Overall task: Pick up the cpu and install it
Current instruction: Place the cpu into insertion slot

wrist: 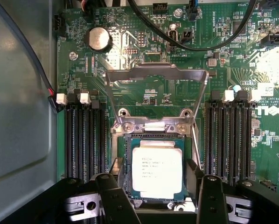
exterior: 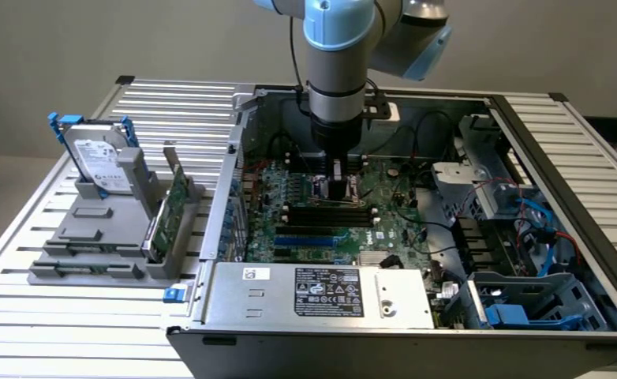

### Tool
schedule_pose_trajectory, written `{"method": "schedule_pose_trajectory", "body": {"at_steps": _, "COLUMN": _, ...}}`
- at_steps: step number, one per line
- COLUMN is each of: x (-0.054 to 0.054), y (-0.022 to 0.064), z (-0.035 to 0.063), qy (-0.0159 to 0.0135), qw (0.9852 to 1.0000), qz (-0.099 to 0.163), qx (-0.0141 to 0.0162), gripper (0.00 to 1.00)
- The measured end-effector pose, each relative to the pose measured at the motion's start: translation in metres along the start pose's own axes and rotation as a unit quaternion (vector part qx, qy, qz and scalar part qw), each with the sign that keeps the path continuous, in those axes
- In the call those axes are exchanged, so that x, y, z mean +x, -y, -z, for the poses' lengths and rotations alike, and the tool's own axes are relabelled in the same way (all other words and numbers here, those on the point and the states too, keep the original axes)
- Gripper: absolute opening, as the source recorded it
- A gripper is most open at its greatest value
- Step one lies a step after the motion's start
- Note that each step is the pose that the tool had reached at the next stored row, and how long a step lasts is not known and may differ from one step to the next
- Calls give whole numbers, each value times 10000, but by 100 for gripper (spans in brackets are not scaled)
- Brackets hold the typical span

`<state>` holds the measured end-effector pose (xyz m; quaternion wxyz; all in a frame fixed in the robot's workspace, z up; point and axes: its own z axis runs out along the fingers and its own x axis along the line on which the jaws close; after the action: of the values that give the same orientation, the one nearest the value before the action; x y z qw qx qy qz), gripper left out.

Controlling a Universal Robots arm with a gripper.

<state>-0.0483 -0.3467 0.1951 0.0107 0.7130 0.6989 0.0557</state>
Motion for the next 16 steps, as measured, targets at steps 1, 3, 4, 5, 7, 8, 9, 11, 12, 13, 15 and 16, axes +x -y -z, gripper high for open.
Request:
{"method": "schedule_pose_trajectory", "body": {"at_steps": 1, "x": 1, "y": 0, "z": 0, "qy": 0, "qw": 10000, "qz": 0, "qx": 0, "gripper": 63}}
{"method": "schedule_pose_trajectory", "body": {"at_steps": 3, "x": 6, "y": -2, "z": -1, "qy": 0, "qw": 10000, "qz": 0, "qx": 0, "gripper": 63}}
{"method": "schedule_pose_trajectory", "body": {"at_steps": 4, "x": 7, "y": -3, "z": -1, "qy": 0, "qw": 10000, "qz": 0, "qx": 0, "gripper": 63}}
{"method": "schedule_pose_trajectory", "body": {"at_steps": 5, "x": 7, "y": -6, "z": -1, "qy": 0, "qw": 10000, "qz": 0, "qx": 0, "gripper": 63}}
{"method": "schedule_pose_trajectory", "body": {"at_steps": 7, "x": 8, "y": -11, "z": -2, "qy": 0, "qw": 10000, "qz": -1, "qx": 0, "gripper": 63}}
{"method": "schedule_pose_trajectory", "body": {"at_steps": 8, "x": 8, "y": -15, "z": -2, "qy": 0, "qw": 10000, "qz": 0, "qx": 0, "gripper": 63}}
{"method": "schedule_pose_trajectory", "body": {"at_steps": 9, "x": 8, "y": -22, "z": -3, "qy": 0, "qw": 10000, "qz": -1, "qx": 0, "gripper": 63}}
{"method": "schedule_pose_trajectory", "body": {"at_steps": 11, "x": 8, "y": -29, "z": -4, "qy": 0, "qw": 10000, "qz": 0, "qx": 0, "gripper": 63}}
{"method": "schedule_pose_trajectory", "body": {"at_steps": 12, "x": 8, "y": -29, "z": -4, "qy": 0, "qw": 10000, "qz": 0, "qx": 0, "gripper": 63}}
{"method": "schedule_pose_trajectory", "body": {"at_steps": 13, "x": 8, "y": -29, "z": -4, "qy": 0, "qw": 10000, "qz": -1, "qx": 0, "gripper": 63}}
{"method": "schedule_pose_trajectory", "body": {"at_steps": 15, "x": 8, "y": -32, "z": -4, "qy": 0, "qw": 10000, "qz": 0, "qx": 0, "gripper": 63}}
{"method": "schedule_pose_trajectory", "body": {"at_steps": 16, "x": 9, "y": -32, "z": -4, "qy": 0, "qw": 10000, "qz": 0, "qx": 0, "gripper": 63}}
